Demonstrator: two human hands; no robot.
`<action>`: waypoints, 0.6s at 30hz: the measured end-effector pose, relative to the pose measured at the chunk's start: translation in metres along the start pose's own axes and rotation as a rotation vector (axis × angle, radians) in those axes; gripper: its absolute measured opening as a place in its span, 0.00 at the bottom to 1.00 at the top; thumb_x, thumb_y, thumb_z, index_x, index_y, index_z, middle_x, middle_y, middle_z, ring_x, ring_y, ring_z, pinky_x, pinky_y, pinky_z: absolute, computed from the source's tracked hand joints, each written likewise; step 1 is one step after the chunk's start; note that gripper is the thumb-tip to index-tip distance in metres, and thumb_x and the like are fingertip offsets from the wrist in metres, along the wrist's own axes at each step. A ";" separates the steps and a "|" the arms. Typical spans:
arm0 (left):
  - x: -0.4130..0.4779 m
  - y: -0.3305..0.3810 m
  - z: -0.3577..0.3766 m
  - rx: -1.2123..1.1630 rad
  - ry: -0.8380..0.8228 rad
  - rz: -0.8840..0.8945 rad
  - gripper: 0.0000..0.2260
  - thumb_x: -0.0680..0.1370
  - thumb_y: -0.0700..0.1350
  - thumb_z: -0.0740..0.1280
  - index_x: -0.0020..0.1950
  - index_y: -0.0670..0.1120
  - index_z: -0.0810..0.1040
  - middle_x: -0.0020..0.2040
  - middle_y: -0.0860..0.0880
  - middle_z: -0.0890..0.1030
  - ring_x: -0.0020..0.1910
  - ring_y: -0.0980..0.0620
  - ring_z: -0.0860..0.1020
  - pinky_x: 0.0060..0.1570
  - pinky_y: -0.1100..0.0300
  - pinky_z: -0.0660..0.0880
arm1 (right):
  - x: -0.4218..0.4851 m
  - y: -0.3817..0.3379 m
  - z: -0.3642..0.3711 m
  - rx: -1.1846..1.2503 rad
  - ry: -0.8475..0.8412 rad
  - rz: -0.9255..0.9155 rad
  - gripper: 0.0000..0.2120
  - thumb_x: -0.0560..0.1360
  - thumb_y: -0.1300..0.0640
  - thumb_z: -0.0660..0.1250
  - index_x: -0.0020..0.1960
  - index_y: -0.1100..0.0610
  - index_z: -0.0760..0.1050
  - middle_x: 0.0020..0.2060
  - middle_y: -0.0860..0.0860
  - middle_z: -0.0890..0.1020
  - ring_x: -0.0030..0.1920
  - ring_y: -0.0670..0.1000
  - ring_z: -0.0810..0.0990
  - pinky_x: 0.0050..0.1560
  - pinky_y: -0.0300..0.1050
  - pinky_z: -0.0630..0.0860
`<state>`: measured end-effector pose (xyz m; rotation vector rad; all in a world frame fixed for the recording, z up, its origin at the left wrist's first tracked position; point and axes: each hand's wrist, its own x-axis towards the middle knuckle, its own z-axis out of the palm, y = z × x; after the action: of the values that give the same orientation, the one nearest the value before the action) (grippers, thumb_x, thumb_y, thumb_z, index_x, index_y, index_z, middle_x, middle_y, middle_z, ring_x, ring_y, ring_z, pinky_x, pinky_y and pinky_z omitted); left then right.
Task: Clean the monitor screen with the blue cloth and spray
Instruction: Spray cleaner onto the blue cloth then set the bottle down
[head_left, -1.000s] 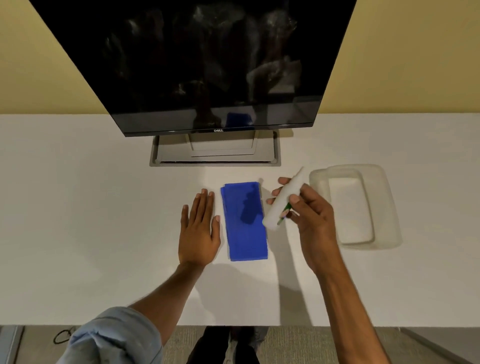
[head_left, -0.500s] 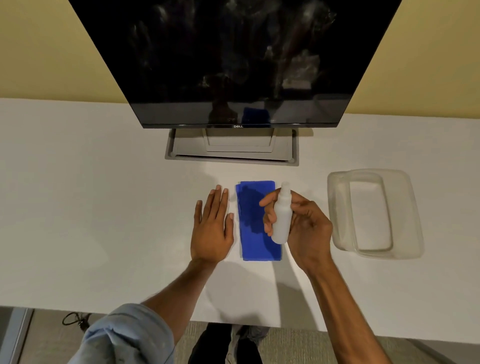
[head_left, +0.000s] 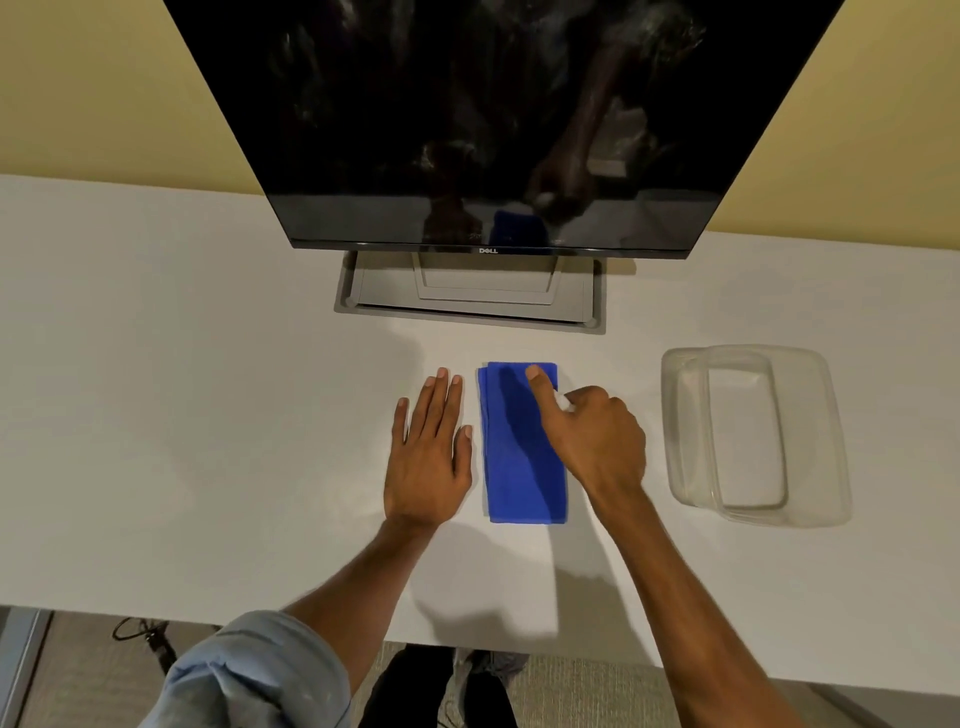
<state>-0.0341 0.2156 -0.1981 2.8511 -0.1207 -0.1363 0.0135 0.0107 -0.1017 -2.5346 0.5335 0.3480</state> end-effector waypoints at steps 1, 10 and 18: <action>0.000 0.000 0.001 -0.003 0.011 0.003 0.29 0.90 0.55 0.44 0.92 0.48 0.49 0.92 0.50 0.48 0.91 0.50 0.49 0.88 0.40 0.54 | 0.002 0.000 0.004 -0.039 0.004 -0.018 0.35 0.79 0.20 0.53 0.34 0.50 0.67 0.26 0.44 0.73 0.27 0.45 0.73 0.30 0.40 0.66; 0.000 -0.001 0.003 -0.015 0.031 0.006 0.29 0.91 0.55 0.46 0.92 0.49 0.50 0.92 0.50 0.49 0.91 0.50 0.50 0.89 0.40 0.53 | 0.007 0.002 0.028 -0.108 0.053 -0.125 0.30 0.84 0.30 0.55 0.33 0.50 0.68 0.26 0.48 0.74 0.27 0.48 0.75 0.29 0.39 0.67; 0.001 -0.002 0.005 -0.027 0.024 0.001 0.29 0.90 0.55 0.49 0.92 0.49 0.50 0.92 0.51 0.48 0.91 0.50 0.49 0.88 0.39 0.55 | 0.009 0.009 0.025 -0.014 0.006 -0.023 0.32 0.81 0.25 0.53 0.33 0.50 0.68 0.26 0.46 0.72 0.27 0.45 0.71 0.31 0.39 0.63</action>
<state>-0.0339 0.2165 -0.2033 2.8244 -0.1148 -0.1022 0.0138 0.0142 -0.1292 -2.5537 0.5049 0.3365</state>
